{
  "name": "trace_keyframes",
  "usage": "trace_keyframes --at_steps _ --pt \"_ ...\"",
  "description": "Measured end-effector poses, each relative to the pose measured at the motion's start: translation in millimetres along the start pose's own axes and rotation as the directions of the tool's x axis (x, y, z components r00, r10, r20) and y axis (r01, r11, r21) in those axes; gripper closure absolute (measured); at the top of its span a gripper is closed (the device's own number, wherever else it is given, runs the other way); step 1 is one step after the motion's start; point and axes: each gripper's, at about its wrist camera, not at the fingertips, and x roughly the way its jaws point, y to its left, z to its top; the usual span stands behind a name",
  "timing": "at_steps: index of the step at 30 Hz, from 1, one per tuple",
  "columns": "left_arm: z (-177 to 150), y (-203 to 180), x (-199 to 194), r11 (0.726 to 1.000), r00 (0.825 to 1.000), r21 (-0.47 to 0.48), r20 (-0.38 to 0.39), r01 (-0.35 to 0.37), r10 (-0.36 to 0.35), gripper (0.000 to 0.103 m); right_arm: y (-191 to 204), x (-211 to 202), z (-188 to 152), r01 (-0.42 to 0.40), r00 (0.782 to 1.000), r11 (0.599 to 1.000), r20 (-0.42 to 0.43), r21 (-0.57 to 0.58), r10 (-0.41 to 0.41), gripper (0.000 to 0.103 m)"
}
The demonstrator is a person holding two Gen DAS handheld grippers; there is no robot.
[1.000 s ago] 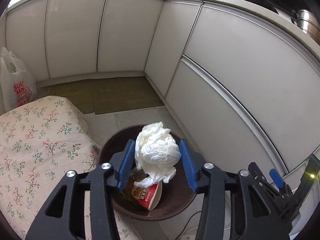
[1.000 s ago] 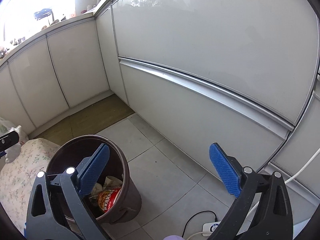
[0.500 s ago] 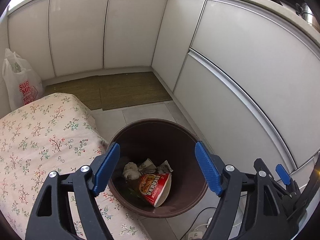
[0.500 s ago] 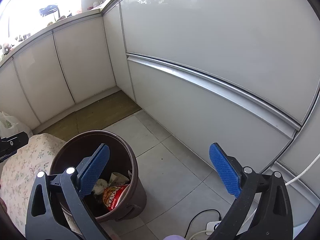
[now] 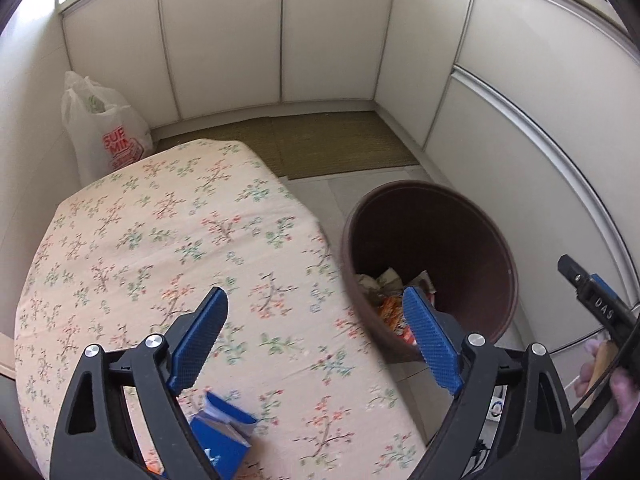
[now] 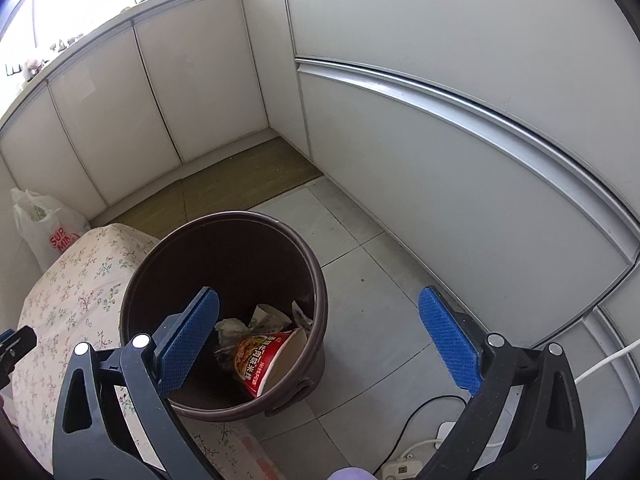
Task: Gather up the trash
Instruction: 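Move the left tool to the orange peel piece and close on it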
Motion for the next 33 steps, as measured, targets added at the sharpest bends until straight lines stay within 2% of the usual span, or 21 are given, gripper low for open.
trace_keyframes --at_steps 4,8,12,14,16,17,19,21,23,24,26,29,33 --pt "-20.9 49.8 -6.9 0.998 0.997 -0.020 -0.050 -0.061 0.060 0.017 9.2 2.9 -1.9 -0.012 1.000 1.000 -0.015 -0.018 0.012 0.007" --pt "-47.3 102.7 -18.1 0.996 0.988 -0.058 -0.140 -0.074 0.066 0.017 21.6 5.0 -4.5 -0.035 0.999 0.998 -0.029 -0.046 0.034 0.007" --pt "-72.1 143.0 -31.8 0.988 0.964 -0.063 -0.238 -0.140 0.121 0.017 38.7 4.3 -8.9 -0.053 0.998 0.995 -0.032 -0.089 0.051 0.007" --pt "-90.1 162.4 -34.7 0.979 0.947 -0.122 -0.296 -0.166 0.123 0.017 45.6 5.2 -9.0 -0.066 0.997 0.992 -0.033 -0.107 0.063 0.007" --pt "-112.2 180.7 -33.6 0.955 0.934 -0.229 -0.343 -0.190 0.103 0.017 54.2 4.8 -11.6 -0.075 0.997 0.989 -0.035 -0.127 0.071 0.007" --pt "-124.0 189.4 -32.0 0.933 0.930 -0.296 -0.355 -0.203 0.090 0.017 58.7 4.5 -12.6 -0.079 0.997 0.987 -0.035 -0.138 0.075 0.007" --pt "-148.3 203.3 -27.6 0.872 0.933 -0.436 -0.356 -0.221 0.058 0.017 67.9 2.9 -14.7 -0.090 0.996 0.983 -0.034 -0.160 0.085 0.007" --pt "-169.1 209.1 -22.4 0.811 0.934 -0.530 -0.353 -0.250 0.057 0.017 75.3 1.6 -16.6 -0.103 0.995 0.978 -0.030 -0.180 0.099 0.007" --pt "-181.0 208.0 -16.7 0.774 0.938 -0.579 -0.343 -0.256 0.053 0.019 83.6 0.0 -19.2 -0.117 0.993 0.973 -0.031 -0.201 0.113 0.007" --pt "-184.4 205.8 -14.9 0.761 0.940 -0.594 -0.335 -0.261 0.060 0.023 87.3 0.1 -20.8 -0.123 0.992 0.969 -0.034 -0.212 0.119 0.007" --pt "-188.3 202.9 -12.7 0.739 0.943 -0.616 -0.323 -0.273 0.079 0.039 93.4 -2.0 -24.7 -0.130 0.991 0.964 -0.040 -0.233 0.124 0.007" --pt "-194.8 199.7 -6.6 0.726 0.938 -0.626 -0.340 -0.284 0.073 0.050 103.7 -4.6 -29.0 -0.144 0.990 0.953 -0.044 -0.266 0.137 0.007" --pt "-199.4 204.1 -2.6 0.718 0.943 -0.643 -0.330 -0.266 0.054 0.055 113.3 -8.8 -35.2 -0.158 0.987 0.936 -0.050 -0.314 0.150 0.007"
